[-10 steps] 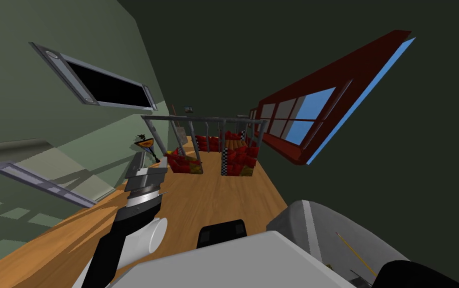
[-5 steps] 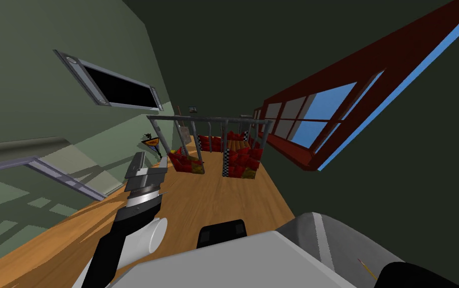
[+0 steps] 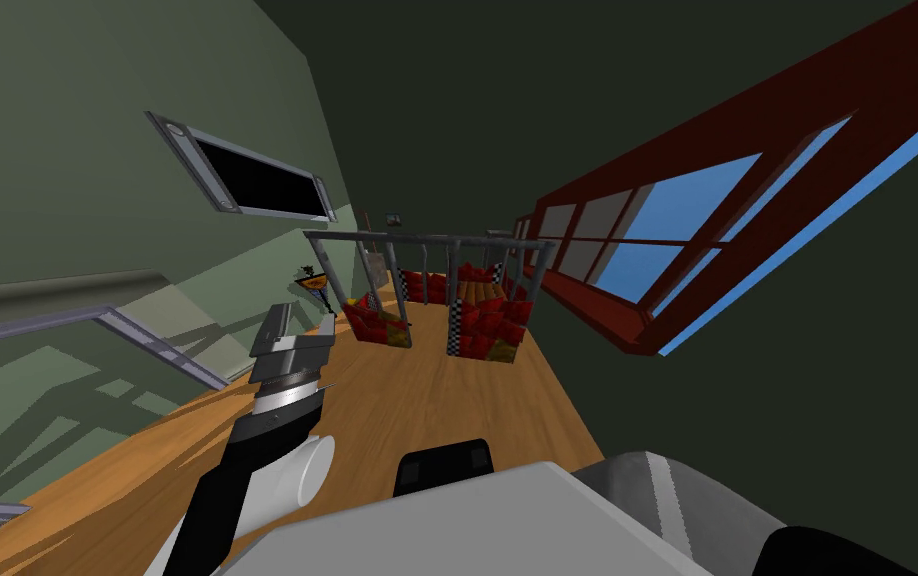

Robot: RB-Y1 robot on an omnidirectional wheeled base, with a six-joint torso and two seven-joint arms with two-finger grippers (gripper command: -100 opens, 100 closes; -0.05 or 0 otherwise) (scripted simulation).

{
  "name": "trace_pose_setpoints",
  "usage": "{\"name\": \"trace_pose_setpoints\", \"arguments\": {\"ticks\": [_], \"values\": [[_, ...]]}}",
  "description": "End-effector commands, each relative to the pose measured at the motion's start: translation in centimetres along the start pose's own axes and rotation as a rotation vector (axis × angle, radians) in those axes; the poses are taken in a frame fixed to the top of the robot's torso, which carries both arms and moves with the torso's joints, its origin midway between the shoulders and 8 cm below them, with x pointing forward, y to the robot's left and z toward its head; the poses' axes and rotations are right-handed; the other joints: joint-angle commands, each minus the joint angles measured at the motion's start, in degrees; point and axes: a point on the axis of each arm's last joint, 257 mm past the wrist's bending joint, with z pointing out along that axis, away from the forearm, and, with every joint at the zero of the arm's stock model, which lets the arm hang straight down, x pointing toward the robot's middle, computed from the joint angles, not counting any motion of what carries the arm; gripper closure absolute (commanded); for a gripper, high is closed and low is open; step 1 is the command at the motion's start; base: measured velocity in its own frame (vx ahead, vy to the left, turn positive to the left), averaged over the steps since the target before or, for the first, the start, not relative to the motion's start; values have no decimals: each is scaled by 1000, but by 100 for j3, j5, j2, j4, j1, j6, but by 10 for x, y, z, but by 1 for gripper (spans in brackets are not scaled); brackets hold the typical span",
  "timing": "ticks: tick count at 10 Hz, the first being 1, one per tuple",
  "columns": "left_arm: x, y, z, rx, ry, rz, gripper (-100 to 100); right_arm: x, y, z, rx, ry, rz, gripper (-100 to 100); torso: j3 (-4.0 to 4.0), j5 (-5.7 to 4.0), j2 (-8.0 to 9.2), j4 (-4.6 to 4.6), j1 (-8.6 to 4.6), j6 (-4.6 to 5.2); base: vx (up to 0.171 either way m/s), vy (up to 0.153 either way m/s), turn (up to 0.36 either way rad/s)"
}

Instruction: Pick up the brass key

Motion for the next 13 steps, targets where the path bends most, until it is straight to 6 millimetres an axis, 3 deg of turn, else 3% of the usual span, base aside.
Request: {"name": "trace_pose_setpoints", "arguments": {"ticks": [1, 2, 3, 4, 5, 13], "values": [[0, 0, 0, 0, 0, 0, 0, -19, -8, -5, 40, -37, 38, -100, 0, 0, 0, 0, 0, 0, 57, -60, 101], [0, 0, 0, 0, 0, 0, 0, -29, -13, -6, 56, -52, 56, -100, 0, 1, 0, 0, 1, 0, 51, -52, 79], [0, 0, 0, 0, 0, 0, 0, -22, -9, -5, 43, -40, 41, -100, 0, 1, 1, 0, 5, 0, 21, -24, 17], [0, 0, 0, 0, 0, 0, 0, -23, -10, -5, 47, -43, 45, 0, 5, 3, 9, 2, 15, 1, 4, -5, -1], [0, 0, 0, 0, 0, 0, 0, -28, -4, -4, 38, -45, 29, -100, 9, 5, 15, 3, 23, 2, 39, -20, -88], [0, 0, 0, 0, 0, 0, 0, -50, 2, 0, 28, -53, -12, -100, 0, 4, 2, 0, 19, 1, 54, -22, -59]]}}
